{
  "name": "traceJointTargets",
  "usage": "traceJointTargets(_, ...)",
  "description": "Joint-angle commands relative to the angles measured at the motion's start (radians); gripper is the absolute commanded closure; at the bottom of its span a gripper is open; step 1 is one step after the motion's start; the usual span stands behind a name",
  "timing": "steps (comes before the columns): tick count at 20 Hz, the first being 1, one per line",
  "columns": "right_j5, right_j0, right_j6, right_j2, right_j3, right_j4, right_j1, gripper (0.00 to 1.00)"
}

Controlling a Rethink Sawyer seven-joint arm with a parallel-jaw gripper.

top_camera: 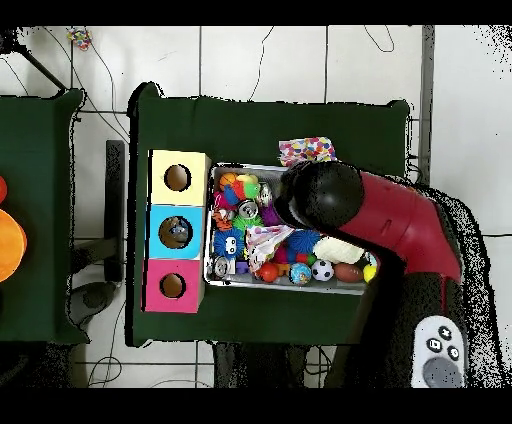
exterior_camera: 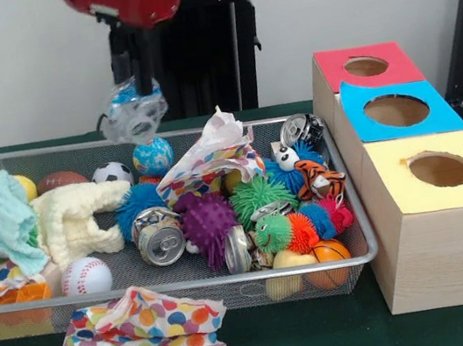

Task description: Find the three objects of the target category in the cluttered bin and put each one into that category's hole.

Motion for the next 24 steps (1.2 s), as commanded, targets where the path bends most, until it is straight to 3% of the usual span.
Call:
traceJointTargets(1,0.101,0.045,-0.134,0.143,0.072,-0.037,-0.072,1.00)
traceJointTargets(5,0.063,0.061,-0.156,0.185,0.151,-0.023,-0.120,1.00)
traceJointTargets(9,0.032,0.089,-0.112,0.199,0.197,-0.020,-0.138,1.00)
traceJointTargets(24,-0.137,0.153,0.006,0.221,0.312,-0.028,-0.120,1.00)
